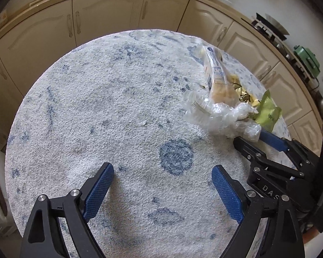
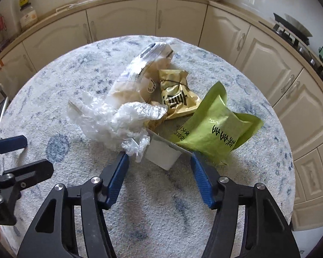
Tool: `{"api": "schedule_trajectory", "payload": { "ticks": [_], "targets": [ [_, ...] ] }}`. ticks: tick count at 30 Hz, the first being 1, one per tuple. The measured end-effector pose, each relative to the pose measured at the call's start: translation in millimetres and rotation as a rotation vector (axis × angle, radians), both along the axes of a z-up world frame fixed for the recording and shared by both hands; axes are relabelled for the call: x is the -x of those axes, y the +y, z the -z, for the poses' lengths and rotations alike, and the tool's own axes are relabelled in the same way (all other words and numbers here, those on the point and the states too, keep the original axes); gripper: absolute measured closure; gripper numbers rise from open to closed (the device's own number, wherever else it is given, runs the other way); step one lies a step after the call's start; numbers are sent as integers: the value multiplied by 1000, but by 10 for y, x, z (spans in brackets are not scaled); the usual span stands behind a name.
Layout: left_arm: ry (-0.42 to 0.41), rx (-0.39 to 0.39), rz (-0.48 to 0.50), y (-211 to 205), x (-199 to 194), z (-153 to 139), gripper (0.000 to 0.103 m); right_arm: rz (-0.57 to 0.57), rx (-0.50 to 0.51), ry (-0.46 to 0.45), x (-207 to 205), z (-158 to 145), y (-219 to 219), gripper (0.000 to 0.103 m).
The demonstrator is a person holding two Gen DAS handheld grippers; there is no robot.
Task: Collect trash
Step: 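Grasp the white plastic cup with the right gripper while the left grasps the clear plastic wrap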
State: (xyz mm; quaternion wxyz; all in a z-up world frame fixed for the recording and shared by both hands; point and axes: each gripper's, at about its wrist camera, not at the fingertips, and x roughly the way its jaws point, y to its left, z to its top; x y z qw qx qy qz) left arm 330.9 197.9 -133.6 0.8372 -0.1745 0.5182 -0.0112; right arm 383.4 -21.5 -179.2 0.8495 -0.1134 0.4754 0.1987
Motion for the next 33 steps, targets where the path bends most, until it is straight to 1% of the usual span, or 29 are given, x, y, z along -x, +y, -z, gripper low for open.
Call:
{"api": "schedule_trajectory", "payload": {
  "ticks": [3,4,5,7,9,10,13,15,17,19,20,22,24,25,26,27,28,30,31,32,33],
  "targets": [
    [4,4,8,-30,-50,8,13,9,-26,1,-26,4,-39,50],
    [6,8,7,-44,-60,3,13,16,-36,-4,-36,2,-61,56],
    [11,23,9,-54,-85,-1,13,22,-46,-5,-45,3,-81,59],
    [25,84,19,-85,-133,-15,11,28,-69,-2,-51,4,-115,59],
    [30,130,39,-129,-214,-44,9,41,-67,-15,-21,2,-147,59],
    [27,132,47,-160,-267,-67,8,45,-65,-19,-3,4,-149,59],
    [24,59,52,-270,-434,-116,7,60,-91,-12,39,1,-226,59],
    [37,39,65,-349,-534,-108,7,78,-110,-7,51,-3,-295,59],
    [75,50,73,-423,-616,-47,7,98,-117,-5,53,-3,-351,59],
    [96,88,89,-493,-685,20,6,115,-124,1,49,-2,-407,59],
    [93,85,91,-532,-715,37,2,121,-129,3,55,-5,-431,59],
    [72,74,91,-566,-758,41,3,127,-135,7,59,-7,-465,59],
    [52,57,96,-596,-785,50,11,139,-142,12,60,-5,-512,59],
    [34,31,103,-615,-791,44,28,143,-145,14,62,-4,-534,59],
    [22,-12,115,-643,-794,37,50,145,-150,17,65,-5,-557,59],
    [19,-58,123,-674,-786,35,57,146,-154,21,67,-6,-575,59],
    [11,-82,126,-709,-765,36,59,150,-156,23,69,-7,-589,59],
    [-21,-114,159,-796,-680,17,69,156,-157,27,77,-8,-618,59],
    [-28,-136,171,-844,-637,10,87,158,-157,28,85,-10,-631,59],
    [-32,-150,181,-873,-578,1,101,160,-156,28,100,-12,-647,59],
    [-37,-153,192,-898,-532,-5,100,161,-156,30,118,-13,-663,59]
  ]
}}
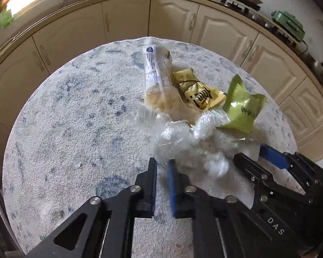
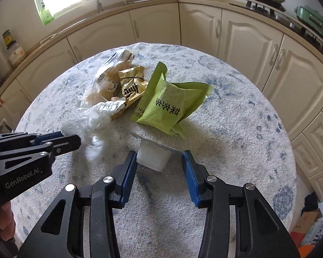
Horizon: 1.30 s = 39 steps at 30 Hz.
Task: Collect trash
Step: 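Grasp the white plastic cup with the right gripper while the left grasps the clear plastic wrap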
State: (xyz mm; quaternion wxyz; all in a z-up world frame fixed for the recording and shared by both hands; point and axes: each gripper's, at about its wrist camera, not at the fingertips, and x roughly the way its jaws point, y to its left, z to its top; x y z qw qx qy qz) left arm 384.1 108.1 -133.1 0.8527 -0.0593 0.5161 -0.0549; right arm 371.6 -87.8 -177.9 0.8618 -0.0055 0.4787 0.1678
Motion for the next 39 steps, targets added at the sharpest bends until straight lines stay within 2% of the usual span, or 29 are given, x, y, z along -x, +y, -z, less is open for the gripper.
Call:
{"api": "schedule_trajectory", "payload": {
  "ticks": [6,12,16,18,19,20,22,23,30,33,34,36,39],
  "targets": [
    [-35,7,47,-40,381,-91,99,14,-17,18,149,-26,-134,59],
    [-57,21,41,22,715,-250,99,28,-26,12,297,-111,-266,59],
    [-86,21,39,143,1090,-393,99,40,-28,14,392,-148,-382,59],
    [-96,8,17,176,1131,-445,87,43,-26,13,423,-166,-418,59],
    [-90,3,1,176,1112,-465,69,43,-28,15,433,-174,-432,59],
    [-82,0,-11,183,1059,-472,42,46,-35,19,444,-182,-448,59],
    [-75,8,-12,169,889,-471,14,50,-52,23,456,-192,-474,59],
    [-70,9,-12,138,775,-454,13,58,-54,24,459,-192,-492,59],
    [38,4,-35,26,82,-124,14,119,-42,29,269,-143,-594,59],
    [66,-22,-25,-23,-135,-10,23,141,-12,18,157,-121,-599,59],
    [74,-35,-19,-50,-190,35,30,147,-4,17,116,-111,-598,59],
    [26,-92,-14,-91,-210,26,51,158,-4,17,54,-93,-600,59],
    [19,-60,21,-92,-183,6,78,160,-14,29,4,-53,-585,59]
  ]
}}
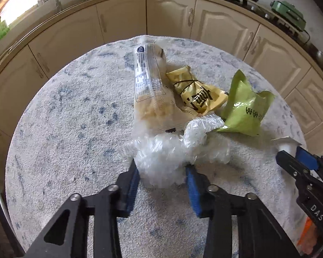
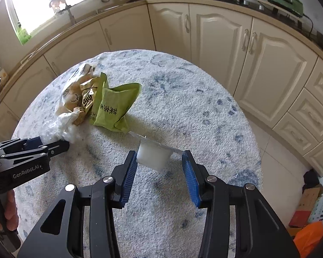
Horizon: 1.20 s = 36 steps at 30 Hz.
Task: Collect trash
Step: 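Grasp the white plastic cup with the right gripper while the left grasps the clear plastic wrap, then carry the white cup and plastic wrap over the blue bin with both grippers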
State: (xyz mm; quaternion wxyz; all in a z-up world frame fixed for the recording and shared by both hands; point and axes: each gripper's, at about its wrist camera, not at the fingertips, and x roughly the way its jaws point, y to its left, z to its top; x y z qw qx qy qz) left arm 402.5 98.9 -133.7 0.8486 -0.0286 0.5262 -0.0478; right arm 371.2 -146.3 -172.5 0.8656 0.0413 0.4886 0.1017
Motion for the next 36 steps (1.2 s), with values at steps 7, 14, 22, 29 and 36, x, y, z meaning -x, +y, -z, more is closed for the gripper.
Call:
{"api": "schedule_trajectory", "payload": {
  "ticks": [7,14,22,29,36],
  "targets": [
    [-4,47,-27,164,412,-33,96,-8,26,-2,144,32,64,59],
    [-50,78,-43,265,1064,-196,96,-14,19,-6,402,-49,39,59],
    [-112,104,-34,165,1708,-506,96,-10,-19,-32,831,-216,-68,59],
    [-149,124,37,-151,1970,-678,96,52,-22,-73,1190,-372,-399,59],
    [-153,147,162,-704,1983,-718,96,175,-10,-87,1472,-426,-960,59]
  ]
}}
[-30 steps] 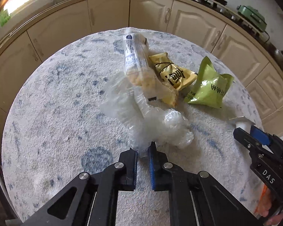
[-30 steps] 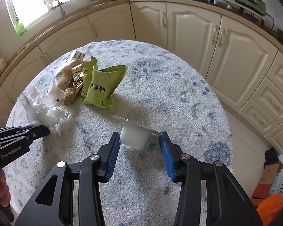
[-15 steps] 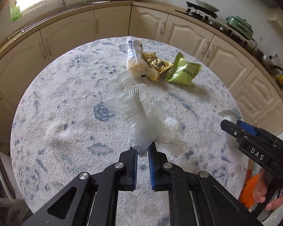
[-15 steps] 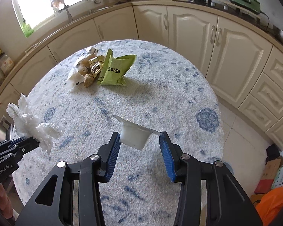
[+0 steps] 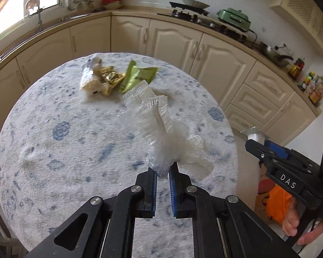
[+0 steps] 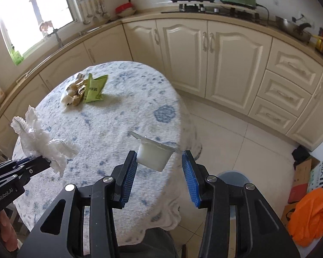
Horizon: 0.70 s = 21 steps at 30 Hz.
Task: Collect trash
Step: 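Carry the white cup and plastic wrap over the blue bin with both grippers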
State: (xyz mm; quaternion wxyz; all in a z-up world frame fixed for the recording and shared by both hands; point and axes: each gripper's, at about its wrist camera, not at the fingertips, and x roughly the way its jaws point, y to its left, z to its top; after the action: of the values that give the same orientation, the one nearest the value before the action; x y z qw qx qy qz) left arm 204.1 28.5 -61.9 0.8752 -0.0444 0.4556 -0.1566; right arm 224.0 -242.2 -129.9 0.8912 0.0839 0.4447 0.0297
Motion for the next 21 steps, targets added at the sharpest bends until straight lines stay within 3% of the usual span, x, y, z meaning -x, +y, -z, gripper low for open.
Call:
{"api": "schedule_trajectory", "payload": {
  "ticks": [10,21],
  "targets": [
    [26,-17,204,-1043,-173,79,96,217,10,11,345,99,-953,59],
    [120,-68,393,-2307,-562,499,96,450,-8,75,692,412,-1983,59]
  ]
}}
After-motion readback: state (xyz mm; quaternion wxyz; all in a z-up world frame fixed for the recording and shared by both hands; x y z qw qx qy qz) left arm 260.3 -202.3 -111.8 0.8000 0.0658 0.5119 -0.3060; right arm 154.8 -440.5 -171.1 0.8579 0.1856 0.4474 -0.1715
